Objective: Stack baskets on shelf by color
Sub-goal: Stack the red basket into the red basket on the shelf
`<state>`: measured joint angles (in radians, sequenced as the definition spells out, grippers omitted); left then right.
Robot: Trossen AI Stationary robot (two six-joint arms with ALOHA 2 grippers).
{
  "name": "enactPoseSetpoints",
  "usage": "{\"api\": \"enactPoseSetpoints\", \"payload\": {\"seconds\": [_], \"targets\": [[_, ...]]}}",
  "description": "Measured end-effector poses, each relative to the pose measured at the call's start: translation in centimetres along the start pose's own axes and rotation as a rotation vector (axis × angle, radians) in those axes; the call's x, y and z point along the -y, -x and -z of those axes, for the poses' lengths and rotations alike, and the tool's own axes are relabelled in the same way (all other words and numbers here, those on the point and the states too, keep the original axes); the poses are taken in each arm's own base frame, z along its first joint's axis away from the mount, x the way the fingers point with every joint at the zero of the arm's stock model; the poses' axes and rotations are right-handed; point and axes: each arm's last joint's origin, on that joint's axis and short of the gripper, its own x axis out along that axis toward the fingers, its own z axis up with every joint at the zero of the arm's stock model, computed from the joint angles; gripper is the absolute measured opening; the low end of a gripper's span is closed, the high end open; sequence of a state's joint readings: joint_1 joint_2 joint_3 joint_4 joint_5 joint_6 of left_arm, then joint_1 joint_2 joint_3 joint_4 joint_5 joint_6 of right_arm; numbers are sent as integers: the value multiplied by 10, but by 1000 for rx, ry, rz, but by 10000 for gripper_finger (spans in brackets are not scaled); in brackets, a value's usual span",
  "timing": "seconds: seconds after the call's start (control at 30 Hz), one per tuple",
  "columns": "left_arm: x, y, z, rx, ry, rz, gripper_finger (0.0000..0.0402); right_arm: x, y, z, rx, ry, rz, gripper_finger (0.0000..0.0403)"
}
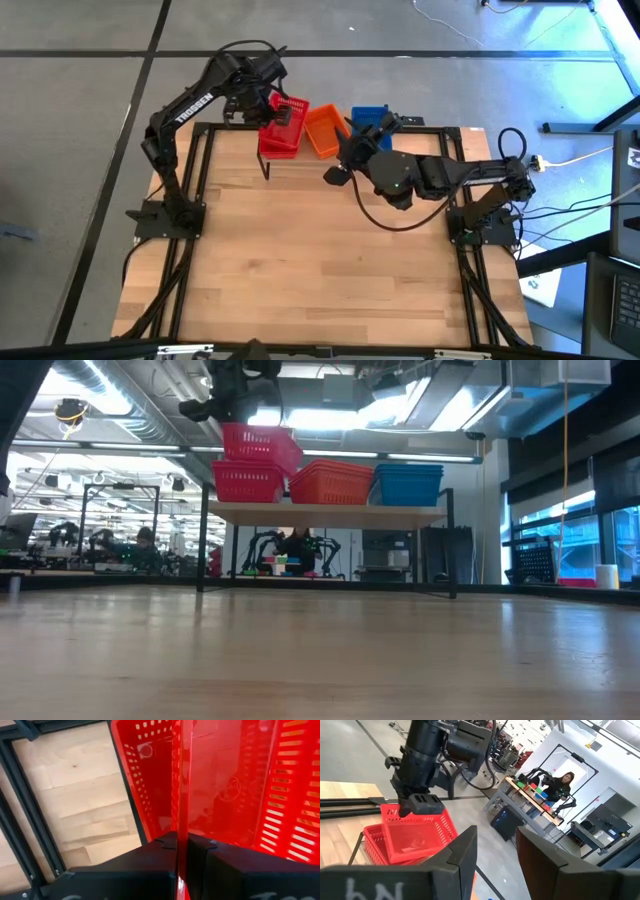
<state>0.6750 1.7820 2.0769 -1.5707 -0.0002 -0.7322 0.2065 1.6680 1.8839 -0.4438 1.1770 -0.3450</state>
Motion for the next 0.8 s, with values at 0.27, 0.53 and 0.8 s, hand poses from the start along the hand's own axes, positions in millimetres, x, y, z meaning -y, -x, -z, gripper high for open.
{"api": "enactPoseSetpoints", "payload": {"seconds": [0.27, 0.53, 0.8], "targets": [[0, -2, -1, 10, -5, -20, 0, 0, 0, 0, 0, 0, 0, 137], [-8, 11, 1, 59, 59, -21, 0, 0, 0, 0, 0, 1, 0, 137], [-6, 8, 0, 23, 59, 5, 0, 0, 0, 0, 0, 1, 0, 137]]}}
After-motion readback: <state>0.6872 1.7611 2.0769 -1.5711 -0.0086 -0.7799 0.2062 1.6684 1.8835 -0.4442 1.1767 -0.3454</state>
